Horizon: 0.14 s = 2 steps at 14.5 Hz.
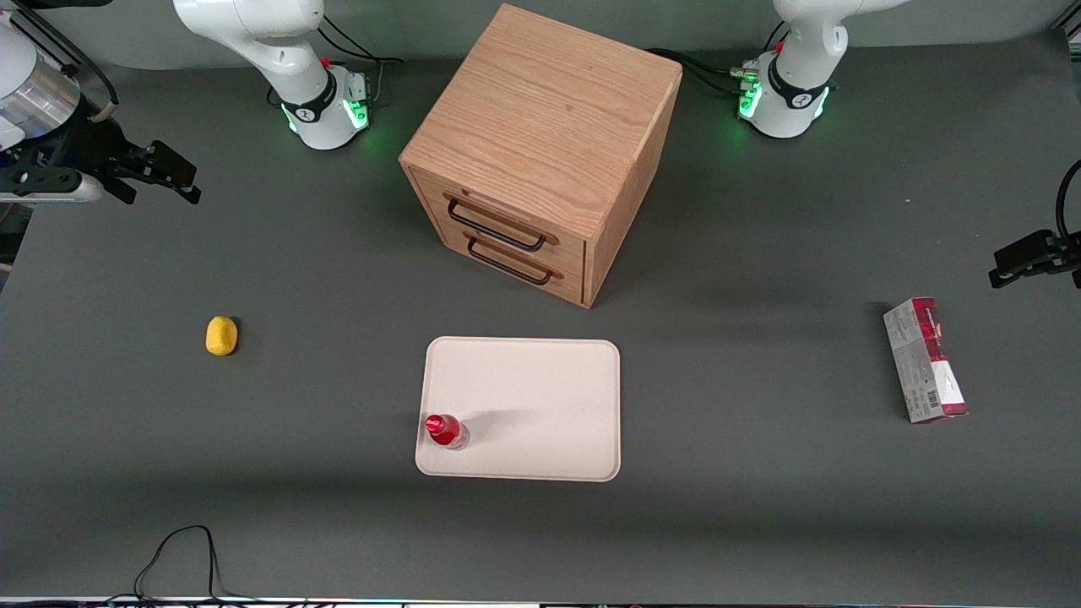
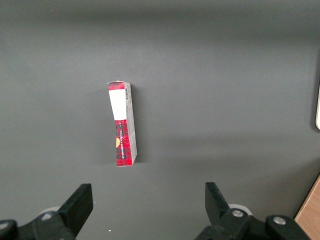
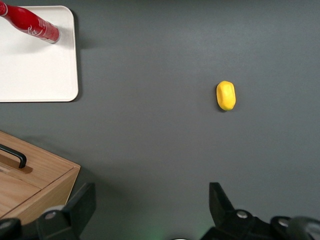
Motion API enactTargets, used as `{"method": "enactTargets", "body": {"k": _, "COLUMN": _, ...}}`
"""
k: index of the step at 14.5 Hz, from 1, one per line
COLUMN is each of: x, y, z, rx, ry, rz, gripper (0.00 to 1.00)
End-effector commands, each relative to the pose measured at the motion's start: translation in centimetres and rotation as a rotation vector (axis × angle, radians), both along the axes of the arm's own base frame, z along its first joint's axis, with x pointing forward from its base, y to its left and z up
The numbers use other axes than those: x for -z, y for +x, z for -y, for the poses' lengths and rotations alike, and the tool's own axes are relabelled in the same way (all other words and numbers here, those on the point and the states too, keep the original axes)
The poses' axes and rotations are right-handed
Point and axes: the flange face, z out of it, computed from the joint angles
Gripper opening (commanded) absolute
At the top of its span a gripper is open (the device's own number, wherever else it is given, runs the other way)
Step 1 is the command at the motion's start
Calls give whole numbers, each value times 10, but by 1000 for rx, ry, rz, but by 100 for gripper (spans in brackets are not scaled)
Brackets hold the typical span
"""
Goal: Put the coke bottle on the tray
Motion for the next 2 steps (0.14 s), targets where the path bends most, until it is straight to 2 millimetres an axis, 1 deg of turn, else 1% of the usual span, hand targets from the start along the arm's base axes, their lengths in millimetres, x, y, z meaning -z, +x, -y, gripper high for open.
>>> {"method": "enactTargets", "body": {"k": 1, "x": -12, "y": 30, "z": -3, "rx": -13, "ry": 28, "rz": -36, "gripper": 100}}
{"method": "enactTargets", "body": {"k": 2, "x": -14, "y": 36, "z": -3, "rx": -14, "ry": 28, "rz": -41, "gripper": 100}}
